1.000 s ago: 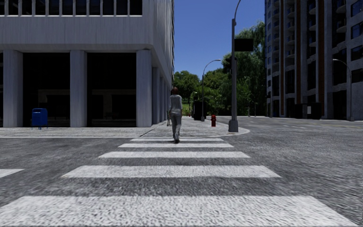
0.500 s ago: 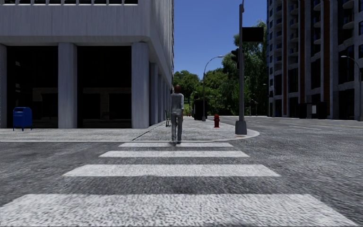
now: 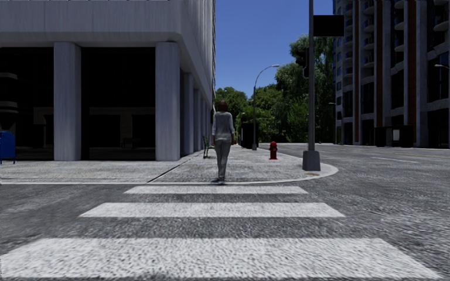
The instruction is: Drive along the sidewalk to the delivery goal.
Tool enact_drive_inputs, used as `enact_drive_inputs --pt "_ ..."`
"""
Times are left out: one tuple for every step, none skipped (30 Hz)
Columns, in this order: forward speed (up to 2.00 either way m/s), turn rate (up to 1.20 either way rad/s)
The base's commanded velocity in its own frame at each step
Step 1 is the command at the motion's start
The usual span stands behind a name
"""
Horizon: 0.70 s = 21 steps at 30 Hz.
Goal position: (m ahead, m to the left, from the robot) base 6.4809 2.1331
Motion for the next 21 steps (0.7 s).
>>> enact_drive_inputs --pt "2.00 0.00" --pt "2.00 0.00" --pt "2.00 0.00" --pt "2.00 0.00" --pt "2.00 0.00" --pt "2.00 0.00" --pt "2.00 0.00" --pt "2.00 0.00" --pt "2.00 0.00" --pt "2.00 0.00" --pt "2.00 0.00" --pt "2.00 0.00" --pt "2.00 0.00" --pt "2.00 0.00" --pt "2.00 0.00" --pt "2.00 0.00" --pt "2.00 0.00" --pt "2.00 0.00" --pt "1.96 0.00" --pt "1.92 0.00" --pt "1.89 0.00"
